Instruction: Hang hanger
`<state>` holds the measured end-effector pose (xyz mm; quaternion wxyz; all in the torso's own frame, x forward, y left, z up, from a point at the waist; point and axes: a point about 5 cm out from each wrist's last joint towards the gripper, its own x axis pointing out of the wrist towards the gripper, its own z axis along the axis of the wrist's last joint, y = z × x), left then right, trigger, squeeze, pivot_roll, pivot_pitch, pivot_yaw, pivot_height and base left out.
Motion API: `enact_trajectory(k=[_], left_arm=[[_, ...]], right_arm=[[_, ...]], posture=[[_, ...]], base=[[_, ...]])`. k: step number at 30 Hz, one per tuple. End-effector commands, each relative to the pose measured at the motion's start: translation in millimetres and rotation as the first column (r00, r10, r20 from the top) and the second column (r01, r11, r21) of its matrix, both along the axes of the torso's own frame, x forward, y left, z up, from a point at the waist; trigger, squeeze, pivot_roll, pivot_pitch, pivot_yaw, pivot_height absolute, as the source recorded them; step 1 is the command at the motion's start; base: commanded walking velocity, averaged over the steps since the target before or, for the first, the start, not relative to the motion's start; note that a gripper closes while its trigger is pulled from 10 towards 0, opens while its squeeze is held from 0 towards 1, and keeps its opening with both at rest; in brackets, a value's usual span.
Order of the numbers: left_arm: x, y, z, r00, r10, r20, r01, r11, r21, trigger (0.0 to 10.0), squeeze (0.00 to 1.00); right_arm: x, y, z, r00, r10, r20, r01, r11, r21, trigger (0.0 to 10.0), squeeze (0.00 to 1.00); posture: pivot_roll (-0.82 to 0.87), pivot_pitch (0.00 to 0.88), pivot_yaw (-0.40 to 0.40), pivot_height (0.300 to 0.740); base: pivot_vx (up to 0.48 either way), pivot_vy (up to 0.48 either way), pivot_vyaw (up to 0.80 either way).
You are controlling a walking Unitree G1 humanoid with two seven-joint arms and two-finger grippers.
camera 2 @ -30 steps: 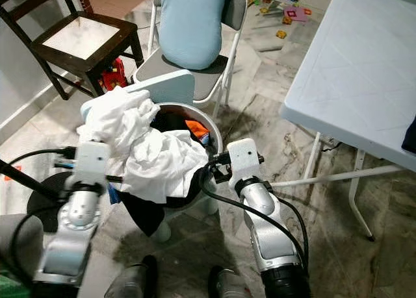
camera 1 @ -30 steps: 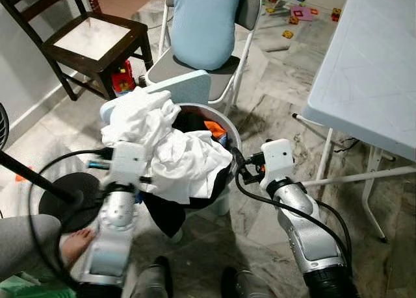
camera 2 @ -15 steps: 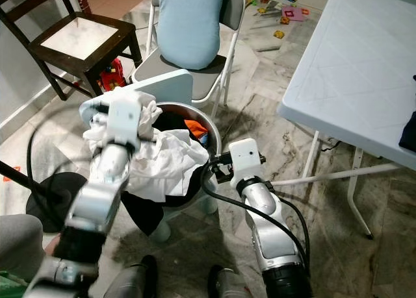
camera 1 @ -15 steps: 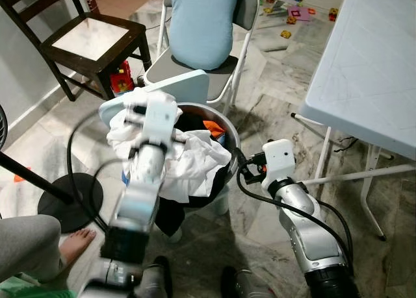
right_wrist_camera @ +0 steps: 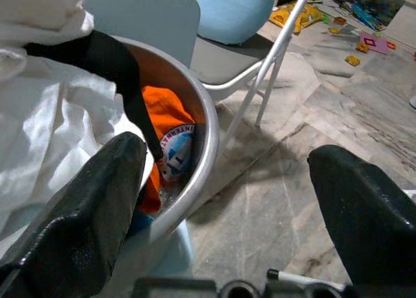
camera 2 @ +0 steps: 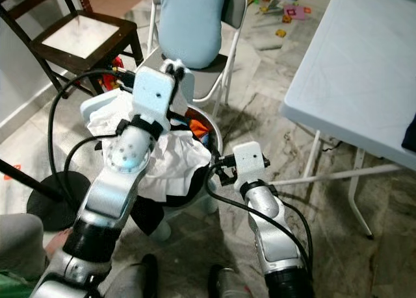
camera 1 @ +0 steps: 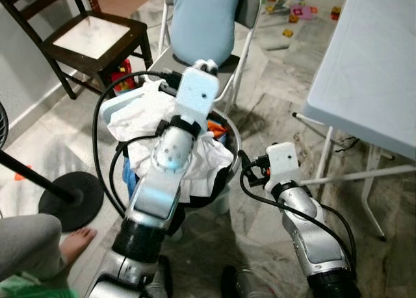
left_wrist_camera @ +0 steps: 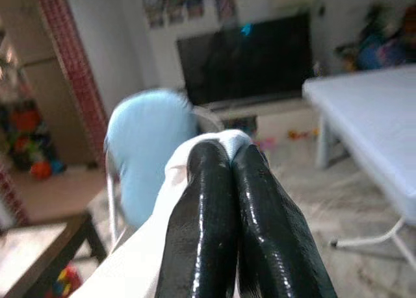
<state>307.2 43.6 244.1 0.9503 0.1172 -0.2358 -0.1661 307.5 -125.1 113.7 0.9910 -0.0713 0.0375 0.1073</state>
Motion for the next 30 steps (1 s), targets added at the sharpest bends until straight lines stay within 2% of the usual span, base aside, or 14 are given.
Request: enact_trajectory(k=[1, 4, 6, 8, 10, 13, 16, 17, 18, 20, 23, 26, 28, 30], left_arm=[[-13.4, 5.6, -12, 1.000, 0.006, 0.013, -0.007, 1.000, 0.031, 0.0, 0.00], [-16.1, 30.5, -43, 0.989, 0.126, -0.081, -0.119, 0.989, 0.088, 0.0, 0.00], [-19.2, 49.3, -67, 0.961, 0.212, -0.180, -0.185, 0.971, 0.154, 0.0, 0.00], [-22.2, 60.2, -82, 0.932, 0.247, -0.266, -0.209, 0.964, 0.165, 0.0, 0.00], [-26.0, 71.0, -101, 0.880, 0.287, -0.379, -0.225, 0.954, 0.199, 0.0, 0.00], [-36.1, 90.5, -121, 0.790, 0.343, -0.508, -0.303, 0.939, 0.163, 0.0, 0.00], [-41.1, 96.8, -129, 0.760, 0.356, -0.545, -0.326, 0.933, 0.154, 0.0, 0.00], [-41.1, 96.8, -129, 0.760, 0.356, -0.545, -0.326, 0.933, 0.154, 0.0, 0.00], [-43.5, 99.4, -136, 0.730, 0.362, -0.580, -0.329, 0.930, 0.166, 0.0, 0.00], [-46.5, 100.5, -140, 0.707, 0.364, -0.606, -0.332, 0.928, 0.170, 0.0, 0.00], [-48.8, 100.1, -142, 0.697, 0.363, -0.618, -0.326, 0.928, 0.178, 0.0, 0.00], [-51.0, 94.2, -135, 0.747, 0.357, -0.561, -0.265, 0.933, 0.242, 0.0, 0.00], [-50.5, 92.5, -127, 0.790, 0.372, -0.488, -0.252, 0.922, 0.294, 0.0, 0.00], [-50.3, 92.2, -123, 0.805, 0.378, -0.458, -0.253, 0.916, 0.311, 0.0, 0.00]], right_arm=[[-2.6, 0.6, -2, 1.000, 0.002, -0.005, -0.002, 1.000, 0.001, 10.0, 0.00], [-1.7, 3.3, -1, 1.000, 0.011, -0.005, -0.011, 1.000, 0.003, 10.0, 0.00], [-1.0, 3.1, 0, 1.000, 0.014, -0.005, -0.014, 1.000, 0.003, 10.0, 0.00], [-1.0, 2.2, -1, 1.000, 0.014, -0.007, -0.014, 1.000, 0.000, 10.0, 0.00], [-1.1, 1.1, -2, 1.000, 0.016, -0.010, -0.016, 1.000, -0.004, 10.0, 0.00], [-1.0, 0.4, -1, 1.000, 0.019, -0.011, -0.019, 1.000, -0.007, 10.0, 0.00], [-1.1, -0.1, -1, 1.000, 0.020, -0.011, -0.020, 1.000, -0.008, 10.0, 0.00], [-1.1, -0.1, -1, 1.000, 0.020, -0.011, -0.020, 1.000, -0.008, 10.0, 0.00], [-1.4, -0.3, -1, 1.000, 0.021, -0.011, -0.021, 1.000, -0.010, 10.0, 0.00], [-1.7, -0.5, -1, 1.000, 0.023, -0.012, -0.023, 1.000, -0.011, 10.0, 0.00], [-2.0, -0.7, -1, 1.000, 0.024, -0.014, -0.024, 1.000, -0.013, 10.0, 0.00], [-2.7, -1.4, -1, 0.999, 0.027, -0.017, -0.027, 1.000, -0.015, 10.0, 0.00], [-2.6, -1.3, -2, 0.999, 0.030, -0.019, -0.030, 0.999, -0.017, 10.0, 0.00], [-2.5, -1.2, -2, 0.999, 0.031, -0.019, -0.031, 0.999, -0.017, 10.0, 0.00]], posture=[[0.05, 0.219, -0.050, 0.740], [0.05, 0.224, -0.056, 0.740], [0.06, 0.227, -0.061, 0.740], [0.06, 0.228, -0.065, 0.740], [0.06, 0.230, -0.068, 0.740], [0.06, 0.231, -0.072, 0.740], [0.06, 0.233, -0.074, 0.740], [0.06, 0.233, -0.074, 0.740], [0.06, 0.234, -0.076, 0.740], [0.05, 0.235, -0.077, 0.740], [0.05, 0.236, -0.079, 0.740], [0.05, 0.240, -0.084, 0.740], [0.05, 0.242, -0.086, 0.740], [0.05, 0.242, -0.086, 0.740]], base=[[0.000, 0.000, 0.00], [0.000, 0.000, 0.00], [0.000, 0.000, 0.00], [0.000, 0.000, 0.00], [0.000, 0.000, 0.00], [0.000, 0.000, 0.00], [0.000, 0.000, 0.00], [0.000, 0.000, 0.00], [0.000, 0.000, 0.00], [0.000, 0.000, 0.00], [0.000, 0.000, 0.00], [0.000, 0.000, 0.00], [0.000, 0.000, 0.00], [0.000, 0.000, 0.00]])
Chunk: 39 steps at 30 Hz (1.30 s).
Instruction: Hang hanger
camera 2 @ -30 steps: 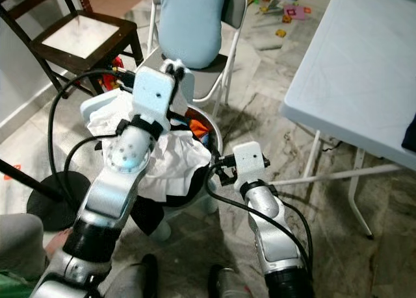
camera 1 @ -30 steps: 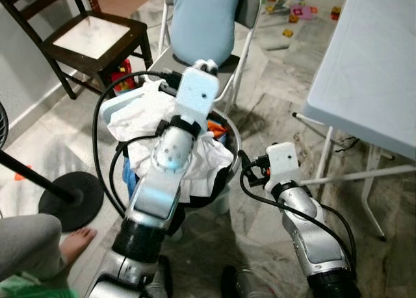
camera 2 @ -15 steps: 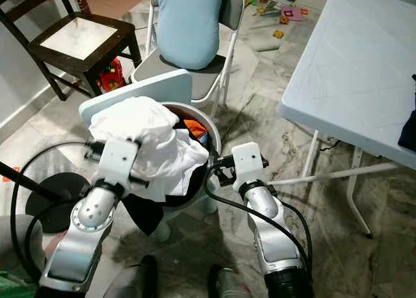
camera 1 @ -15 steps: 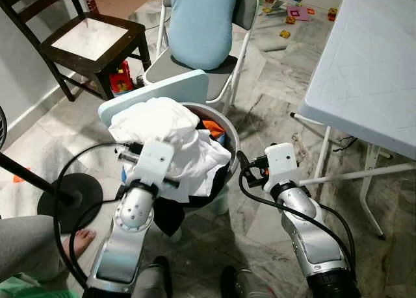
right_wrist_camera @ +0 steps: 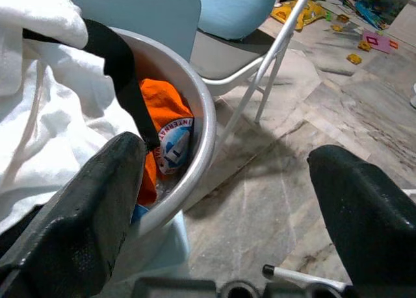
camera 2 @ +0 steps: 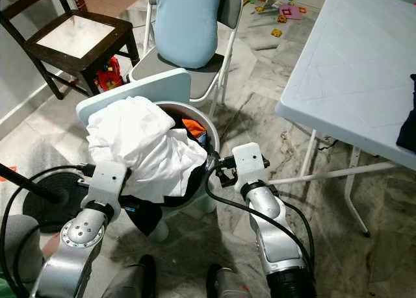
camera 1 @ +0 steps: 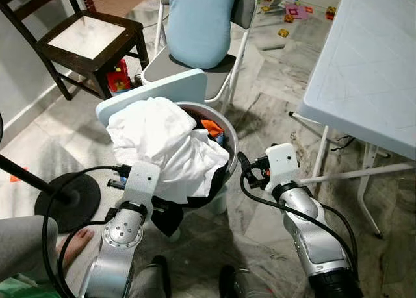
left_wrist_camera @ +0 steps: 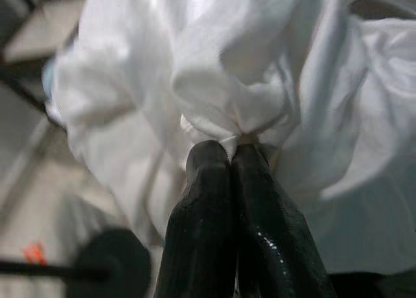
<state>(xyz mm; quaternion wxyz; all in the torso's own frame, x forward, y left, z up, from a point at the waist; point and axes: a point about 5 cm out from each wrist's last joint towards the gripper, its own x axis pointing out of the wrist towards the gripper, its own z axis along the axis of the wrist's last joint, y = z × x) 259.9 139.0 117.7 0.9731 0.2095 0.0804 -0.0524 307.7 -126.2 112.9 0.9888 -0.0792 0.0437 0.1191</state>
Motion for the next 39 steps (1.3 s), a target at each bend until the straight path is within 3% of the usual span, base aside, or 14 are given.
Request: enact_trajectory(k=[1, 2, 3, 4, 9, 12, 13, 20, 23, 25, 29, 31, 36, 39], left_arm=[[-2.6, -3.8, 6, 0.999, -0.024, 0.047, 0.022, 0.999, 0.041, 0.3, 0.00], [-2.4, -4.3, 10, 0.997, -0.039, 0.072, 0.034, 0.997, 0.075, 10.0, 0.00], [-3.0, -3.0, 15, 0.996, -0.021, 0.089, 0.015, 0.998, 0.063, 10.0, 0.02], [-3.5, -2.1, 15, 0.996, -0.010, 0.085, 0.006, 0.999, 0.048, 10.0, 1.00], [-6.7, -2.7, 19, 0.995, -0.010, 0.098, 0.010, 1.000, 0.001, 10.0, 1.00], [-13.9, -14.7, 30, 0.980, -0.115, 0.164, 0.121, 0.992, -0.030, 10.0, 1.00], [-20.0, -24.2, 34, 0.961, -0.205, 0.187, 0.208, 0.978, -0.001, 10.0, 1.00], [-20.3, -35.3, 51, 0.926, -0.267, 0.267, 0.277, 0.961, 0.001, 10.0, 1.00], [-7.7, -34.7, 72, 0.914, -0.229, 0.335, 0.247, 0.969, -0.009, 10.0, 1.00], [1.5, -31.2, 76, 0.925, -0.195, 0.326, 0.214, 0.977, -0.022, 10.0, 1.00], [35.6, -15.5, 70, 0.964, -0.106, 0.243, 0.121, 0.991, -0.050, 10.0, 1.00], [53.6, -10.1, 61, 0.985, -0.051, 0.166, 0.069, 0.992, -0.105, 10.0, 1.00], [63.2, -11.6, 52, 0.994, -0.029, 0.101, 0.041, 0.992, -0.117, 10.0, 1.00], [64.5, -18.9, 40, 0.996, -0.074, 0.045, 0.080, 0.986, -0.147, 10.0, 1.00]], right_arm=[[-2.5, 0.0, -1, 1.000, 0.008, -0.007, -0.008, 1.000, -0.001, 10.0, 0.00], [-2.5, 0.2, -1, 1.000, 0.010, -0.008, -0.010, 1.000, -0.002, 10.0, 0.00], [-2.5, 0.5, -1, 1.000, 0.013, -0.009, -0.013, 1.000, -0.002, 10.0, 0.00], [-2.5, 0.8, -1, 1.000, 0.015, -0.010, -0.015, 1.000, -0.003, 10.0, 0.00], [-2.4, 0.7, -2, 1.000, 0.017, -0.013, -0.017, 1.000, -0.004, 10.0, 0.00], [-2.1, 0.6, -2, 1.000, 0.018, -0.013, -0.018, 1.000, -0.005, 10.0, 0.00], [-2.0, 0.6, -2, 1.000, 0.018, -0.014, -0.019, 1.000, -0.005, 10.0, 0.00], [-0.9, 1.3, -1, 1.000, 0.019, -0.012, -0.019, 1.000, -0.005, 10.0, 0.00], [-0.6, 1.2, -1, 1.000, 0.019, -0.011, -0.019, 1.000, -0.005, 10.0, 0.00], [-0.3, 1.1, -1, 1.000, 0.019, -0.011, -0.019, 1.000, -0.005, 10.0, 0.00], [0.8, 3.9, 0, 1.000, 0.024, -0.004, -0.024, 1.000, 0.003, 10.0, 0.00], [0.4, 5.7, 2, 1.000, 0.031, 0.000, -0.031, 0.999, 0.010, 10.0, 0.00], [-2.0, 2.0, 1, 1.000, 0.025, -0.001, -0.025, 1.000, 0.009, 10.0, 0.00], [-6.1, -0.8, 0, 1.000, 0.029, -0.005, -0.029, 0.999, 0.018, 10.0, 0.00]], posture=[[0.05, 0.243, -0.087, 0.740], [0.05, 0.244, -0.088, 0.740], [0.05, 0.244, -0.089, 0.740], [0.05, 0.244, -0.089, 0.740], [0.05, 0.246, -0.091, 0.740], [0.05, 0.245, -0.092, 0.740], [0.05, 0.245, -0.092, 0.740], [0.05, 0.240, -0.090, 0.740], [0.05, 0.236, -0.088, 0.740], [0.05, 0.232, -0.087, 0.740], [0.05, 0.225, -0.082, 0.740], [0.04, 0.221, -0.078, 0.740], [0.03, 0.221, -0.071, 0.740], [0.02, 0.223, -0.066, 0.740]], base=[[0.000, 0.000, 0.00], [0.000, 0.000, 0.00], [0.000, 0.000, 0.00], [0.000, 0.000, 0.00], [0.000, 0.000, 0.00], [0.000, 0.000, 0.00], [0.000, 0.000, 0.00], [0.000, 0.000, 0.00], [0.000, 0.000, 0.00], [0.000, 0.000, 0.00], [0.000, 0.000, 0.00], [0.000, 0.000, 0.00], [0.000, 0.000, 0.00], [0.000, 0.000, 0.00]])
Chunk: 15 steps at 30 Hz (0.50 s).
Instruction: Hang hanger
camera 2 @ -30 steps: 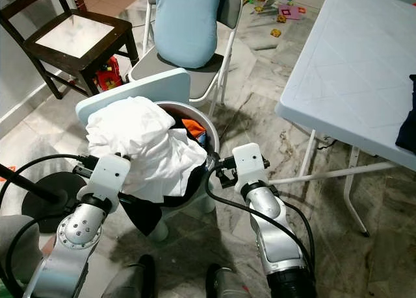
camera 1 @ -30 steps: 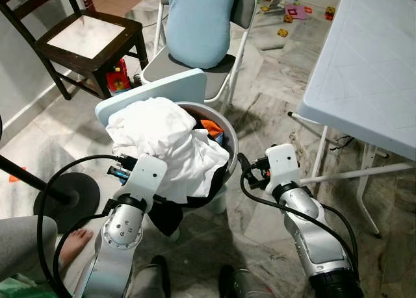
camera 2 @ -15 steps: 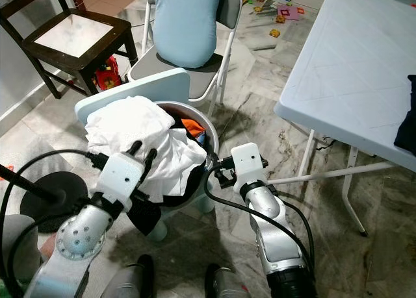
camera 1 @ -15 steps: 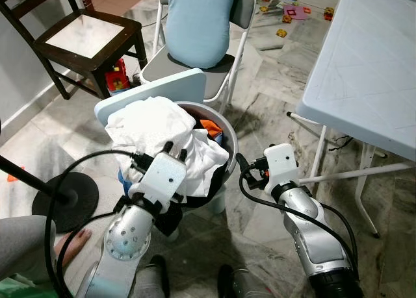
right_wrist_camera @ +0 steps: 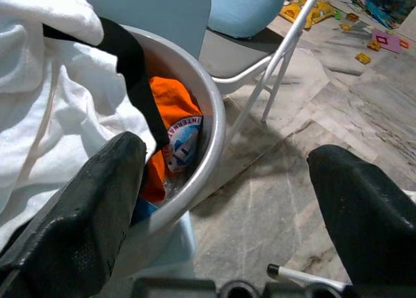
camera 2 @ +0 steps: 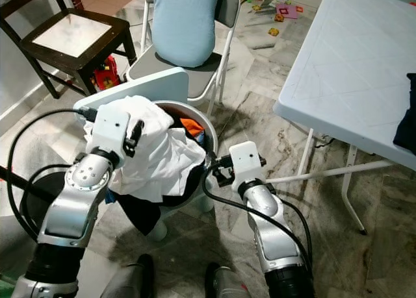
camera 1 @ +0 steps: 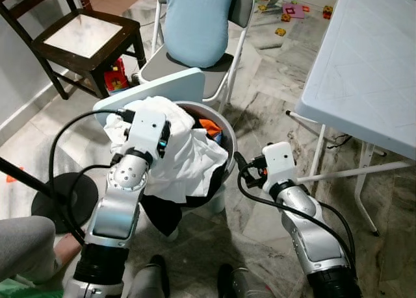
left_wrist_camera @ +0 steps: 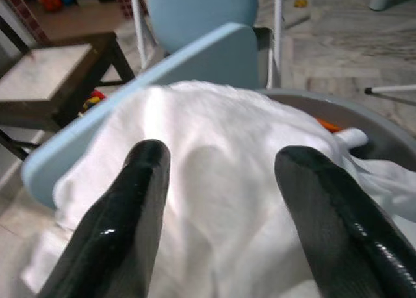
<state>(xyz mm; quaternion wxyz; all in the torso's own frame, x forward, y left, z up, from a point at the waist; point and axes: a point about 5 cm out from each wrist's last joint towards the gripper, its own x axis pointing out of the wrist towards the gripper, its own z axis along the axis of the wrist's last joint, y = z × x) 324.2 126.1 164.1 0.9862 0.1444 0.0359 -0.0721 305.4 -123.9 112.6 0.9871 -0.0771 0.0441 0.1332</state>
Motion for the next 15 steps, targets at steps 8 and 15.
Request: enact_trajectory(k=[8, 15], left_arm=[[5.1, -24.0, 7, 0.994, -0.109, 0.021, 0.107, 0.992, 0.068, 10.0, 1.00], [-1.4, -25.9, -10, 0.988, -0.144, -0.059, 0.151, 0.980, 0.131, 4.4, 0.00]], right_arm=[[-7.0, -7.0, -2, 1.000, 0.002, -0.013, -0.002, 1.000, 0.006, 10.0, 0.00], [-6.2, -1.8, 0, 1.000, 0.009, -0.007, -0.009, 1.000, 0.012, 10.0, 0.00]], posture=[[0.01, 0.228, -0.063, 0.740], [0.01, 0.231, -0.061, 0.740]], base=[[0.000, 0.000, 0.00], [0.000, 0.000, 0.00]])
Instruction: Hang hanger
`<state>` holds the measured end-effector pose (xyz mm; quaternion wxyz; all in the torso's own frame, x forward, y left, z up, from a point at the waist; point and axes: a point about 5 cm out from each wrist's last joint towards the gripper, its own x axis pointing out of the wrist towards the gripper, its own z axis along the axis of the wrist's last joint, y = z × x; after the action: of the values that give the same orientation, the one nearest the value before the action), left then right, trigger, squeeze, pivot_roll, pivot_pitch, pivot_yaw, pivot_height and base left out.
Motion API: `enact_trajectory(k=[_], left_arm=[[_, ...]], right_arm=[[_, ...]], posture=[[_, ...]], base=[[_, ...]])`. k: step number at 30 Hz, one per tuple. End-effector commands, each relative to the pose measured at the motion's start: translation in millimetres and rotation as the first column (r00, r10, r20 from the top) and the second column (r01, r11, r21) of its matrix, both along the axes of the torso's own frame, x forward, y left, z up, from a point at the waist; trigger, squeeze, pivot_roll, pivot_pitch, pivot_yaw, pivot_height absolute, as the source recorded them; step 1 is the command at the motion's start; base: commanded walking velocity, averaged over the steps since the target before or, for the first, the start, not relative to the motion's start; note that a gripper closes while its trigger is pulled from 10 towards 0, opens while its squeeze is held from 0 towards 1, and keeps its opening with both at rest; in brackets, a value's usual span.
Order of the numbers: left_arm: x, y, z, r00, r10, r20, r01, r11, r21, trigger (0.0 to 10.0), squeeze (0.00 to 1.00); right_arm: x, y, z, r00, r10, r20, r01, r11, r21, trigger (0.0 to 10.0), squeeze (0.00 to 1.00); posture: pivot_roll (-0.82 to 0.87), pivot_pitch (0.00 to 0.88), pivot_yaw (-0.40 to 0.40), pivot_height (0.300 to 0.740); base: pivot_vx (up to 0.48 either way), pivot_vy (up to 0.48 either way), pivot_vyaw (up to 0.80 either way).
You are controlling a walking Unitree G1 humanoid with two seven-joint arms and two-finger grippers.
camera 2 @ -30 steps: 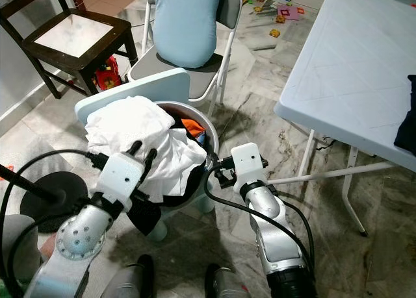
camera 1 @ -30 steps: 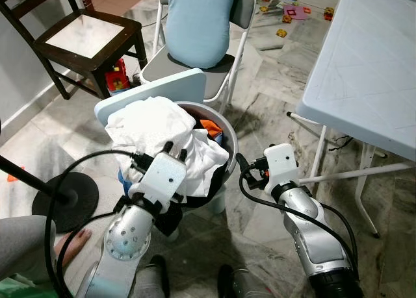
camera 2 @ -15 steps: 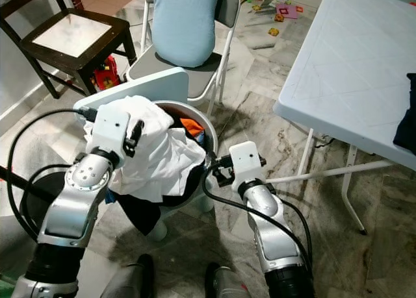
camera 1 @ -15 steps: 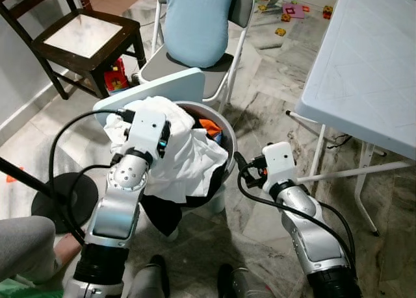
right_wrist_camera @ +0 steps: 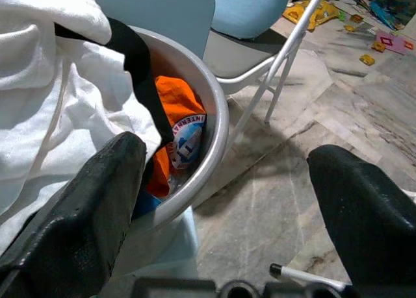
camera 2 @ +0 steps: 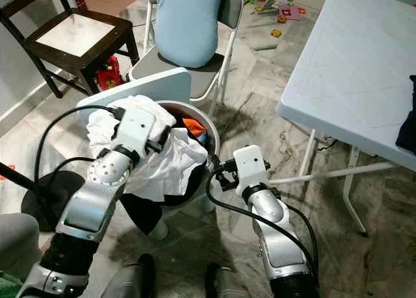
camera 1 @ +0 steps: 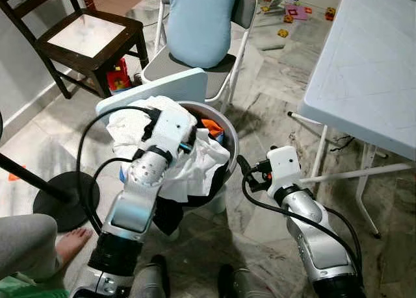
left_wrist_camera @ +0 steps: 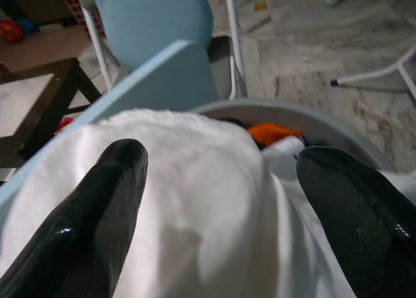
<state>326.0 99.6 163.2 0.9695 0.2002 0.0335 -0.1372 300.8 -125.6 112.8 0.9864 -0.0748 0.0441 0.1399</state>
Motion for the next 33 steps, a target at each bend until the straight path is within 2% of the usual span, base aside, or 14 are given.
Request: enact_trajectory(k=[1, 2, 3, 4, 6, 10, 22, 33], left_arm=[[-4.2, 0.5, -10, 0.999, -0.018, -0.047, 0.020, 0.999, 0.037, 4.4, 0.00], [-5.9, -0.1, -11, 0.998, -0.025, -0.053, 0.027, 0.999, 0.040, 3.9, 0.00], [-6.8, -0.5, -11, 0.998, -0.029, -0.057, 0.031, 0.999, 0.041, 3.9, 0.00], [-10.3, 0.7, -13, 0.998, -0.025, -0.065, 0.028, 0.999, 0.045, 3.0, 0.00], [-13.1, 4.0, -15, 0.997, -0.004, -0.075, 0.008, 0.999, 0.049, 0.0, 0.00], [-17.1, 11.6, -24, 0.995, 0.029, -0.099, -0.023, 0.998, 0.059, 0.0, 0.00], [-13.4, 23.8, -15, 0.994, 0.092, -0.057, -0.089, 0.995, 0.054, 0.0, 0.00], [-10.8, 27.9, -7, 0.991, 0.135, -0.011, -0.134, 0.990, 0.034, 0.0, 0.00]], right_arm=[[-1.7, -0.2, 0, 1.000, -0.004, -0.006, 0.004, 1.000, 0.007, 10.0, 0.00], [-1.9, -0.4, 0, 1.000, -0.004, -0.007, 0.004, 1.000, 0.007, 10.0, 0.00], [-2.1, -0.6, 0, 1.000, -0.004, -0.007, 0.004, 1.000, 0.007, 10.0, 0.00], [-2.6, -1.2, -1, 1.000, -0.004, -0.010, 0.004, 1.000, 0.005, 10.0, 0.00], [-2.6, -1.4, -1, 1.000, -0.005, -0.011, 0.005, 1.000, 0.004, 10.0, 0.00], [-2.4, -0.6, -2, 1.000, -0.006, -0.014, 0.006, 1.000, 0.005, 10.0, 0.00], [-0.3, 1.0, -1, 1.000, 0.001, -0.013, -0.001, 1.000, 0.005, 10.0, 0.00], [-1.9, 1.4, -3, 1.000, -0.002, -0.018, 0.002, 1.000, 0.005, 10.0, 0.00]], posture=[[0.01, 0.231, -0.061, 0.740], [0.02, 0.233, -0.060, 0.740], [0.02, 0.233, -0.060, 0.740], [0.02, 0.233, -0.060, 0.740], [0.02, 0.236, -0.060, 0.740], [0.03, 0.237, -0.063, 0.740], [0.03, 0.238, -0.070, 0.740], [0.03, 0.241, -0.066, 0.740]], base=[[0.000, 0.000, 0.00], [0.000, 0.000, 0.00], [0.000, 0.000, 0.00], [0.000, 0.000, 0.00], [0.000, 0.000, 0.00], [0.000, 0.000, 0.00], [0.000, 0.000, 0.00], [0.000, 0.000, 0.00]])
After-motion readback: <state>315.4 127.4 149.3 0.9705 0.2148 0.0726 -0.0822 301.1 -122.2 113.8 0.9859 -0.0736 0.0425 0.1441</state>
